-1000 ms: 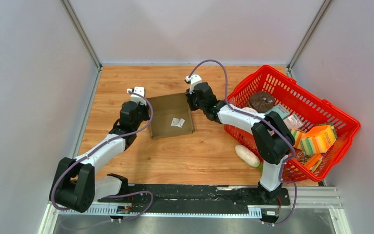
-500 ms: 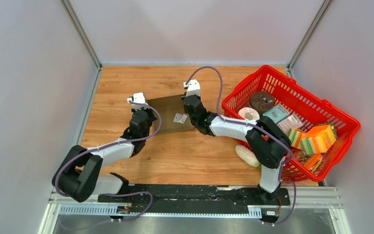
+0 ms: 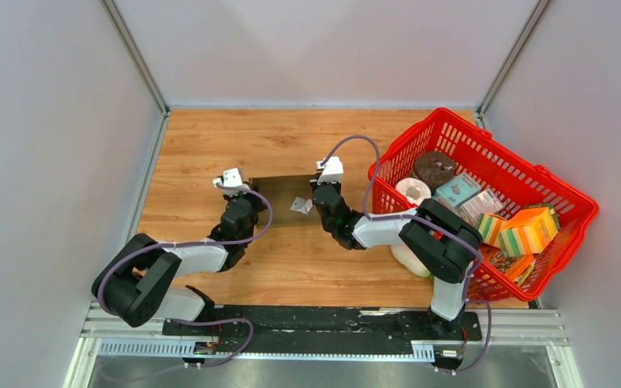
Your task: Fold the paper box
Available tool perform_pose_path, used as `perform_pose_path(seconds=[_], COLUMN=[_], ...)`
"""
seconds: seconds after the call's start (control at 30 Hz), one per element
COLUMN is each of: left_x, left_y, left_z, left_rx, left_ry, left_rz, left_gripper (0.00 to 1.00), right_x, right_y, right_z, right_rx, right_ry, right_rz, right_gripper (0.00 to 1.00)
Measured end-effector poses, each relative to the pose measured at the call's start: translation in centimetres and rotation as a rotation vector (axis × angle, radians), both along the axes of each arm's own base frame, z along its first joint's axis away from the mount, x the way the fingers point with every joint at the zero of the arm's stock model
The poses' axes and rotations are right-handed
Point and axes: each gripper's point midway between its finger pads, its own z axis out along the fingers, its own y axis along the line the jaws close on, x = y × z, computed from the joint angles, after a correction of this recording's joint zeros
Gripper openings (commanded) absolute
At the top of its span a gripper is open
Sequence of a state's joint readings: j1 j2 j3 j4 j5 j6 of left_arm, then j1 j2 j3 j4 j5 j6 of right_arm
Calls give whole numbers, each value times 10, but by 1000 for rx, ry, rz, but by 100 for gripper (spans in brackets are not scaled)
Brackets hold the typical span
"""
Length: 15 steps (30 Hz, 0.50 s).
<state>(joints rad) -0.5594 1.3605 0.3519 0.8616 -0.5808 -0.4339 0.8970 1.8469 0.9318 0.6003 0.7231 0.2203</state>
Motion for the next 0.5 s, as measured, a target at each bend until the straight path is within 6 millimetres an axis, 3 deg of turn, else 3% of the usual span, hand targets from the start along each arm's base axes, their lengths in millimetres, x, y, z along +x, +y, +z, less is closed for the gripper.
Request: perform_pose_path(seconds=[0.3,0.5], left_x=[-18,-25], left_y=[-7,-12], left_z=[-14,-19], left_rx=[-96,-160], left_ry=[-55,-84], left_rz=[-15,-33], left_gripper=[0,0], right_x=[-14,-25], right_y=[-6,-12], right_z=[-5,-7], right_rx=[33,44], right_ry=[-45,-49], right_rz=[-3,9], right_gripper=[0,7])
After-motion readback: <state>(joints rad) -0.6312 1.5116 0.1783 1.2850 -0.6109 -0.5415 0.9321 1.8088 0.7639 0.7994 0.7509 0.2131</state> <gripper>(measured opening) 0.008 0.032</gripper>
